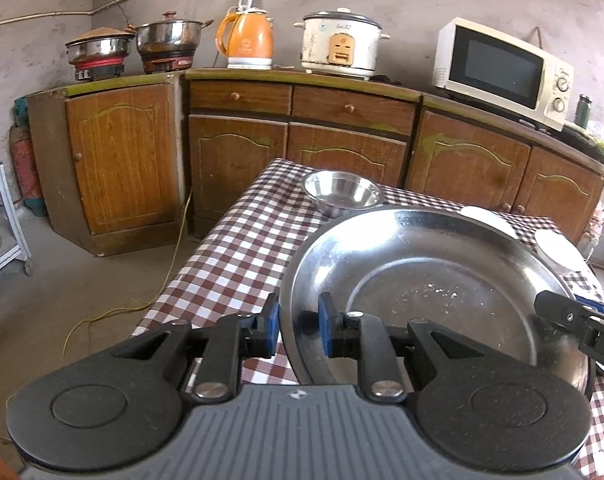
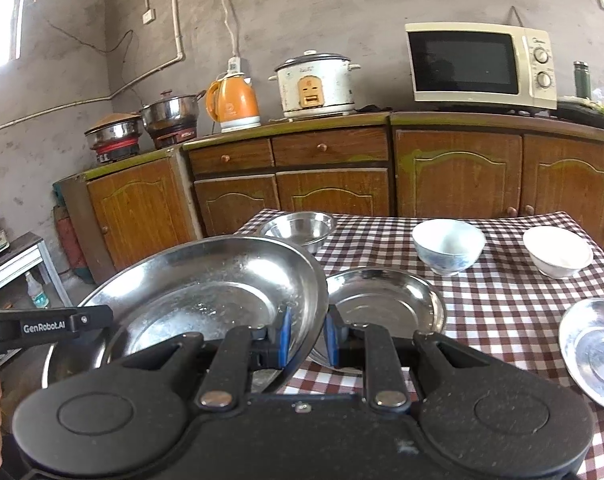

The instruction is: Organize plates and bowls

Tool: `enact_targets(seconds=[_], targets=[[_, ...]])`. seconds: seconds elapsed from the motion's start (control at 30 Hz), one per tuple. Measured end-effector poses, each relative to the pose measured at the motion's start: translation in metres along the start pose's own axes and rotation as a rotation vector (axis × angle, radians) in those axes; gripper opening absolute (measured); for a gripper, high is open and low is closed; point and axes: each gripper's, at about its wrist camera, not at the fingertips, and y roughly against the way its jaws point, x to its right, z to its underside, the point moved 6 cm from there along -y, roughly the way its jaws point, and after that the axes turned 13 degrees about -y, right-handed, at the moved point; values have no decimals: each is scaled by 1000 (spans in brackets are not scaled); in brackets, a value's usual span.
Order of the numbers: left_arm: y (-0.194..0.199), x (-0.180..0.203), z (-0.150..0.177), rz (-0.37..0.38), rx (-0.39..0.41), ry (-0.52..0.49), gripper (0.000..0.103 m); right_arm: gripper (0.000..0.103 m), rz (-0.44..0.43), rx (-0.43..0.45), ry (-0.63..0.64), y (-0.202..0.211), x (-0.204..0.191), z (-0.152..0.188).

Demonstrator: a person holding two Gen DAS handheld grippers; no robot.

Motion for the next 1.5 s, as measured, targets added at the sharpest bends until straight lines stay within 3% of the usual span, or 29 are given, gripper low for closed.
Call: enact_targets(seconds=[1.5], targets=[[-1, 102, 9, 173, -9, -125, 22, 24, 171, 58, -127, 63, 107, -3]])
